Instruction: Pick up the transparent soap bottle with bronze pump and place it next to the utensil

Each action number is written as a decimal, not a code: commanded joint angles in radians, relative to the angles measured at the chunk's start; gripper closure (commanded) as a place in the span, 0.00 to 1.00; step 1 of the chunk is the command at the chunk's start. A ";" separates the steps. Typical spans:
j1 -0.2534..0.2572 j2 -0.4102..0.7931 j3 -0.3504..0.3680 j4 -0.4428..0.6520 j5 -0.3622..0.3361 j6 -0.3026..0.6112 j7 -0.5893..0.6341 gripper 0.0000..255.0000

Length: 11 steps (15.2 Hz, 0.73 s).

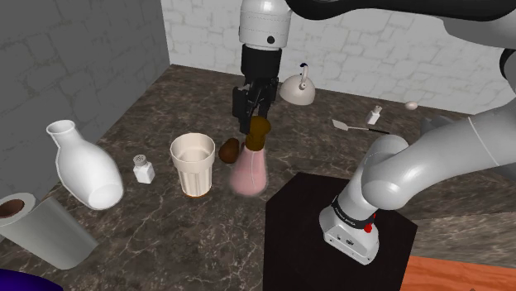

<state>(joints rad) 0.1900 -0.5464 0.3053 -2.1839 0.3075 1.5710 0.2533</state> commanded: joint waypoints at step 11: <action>-0.007 0.036 -0.016 0.183 -0.015 -0.145 0.029 1.00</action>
<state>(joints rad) 0.1840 -0.5147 0.2908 -2.0183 0.2939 1.4389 0.2801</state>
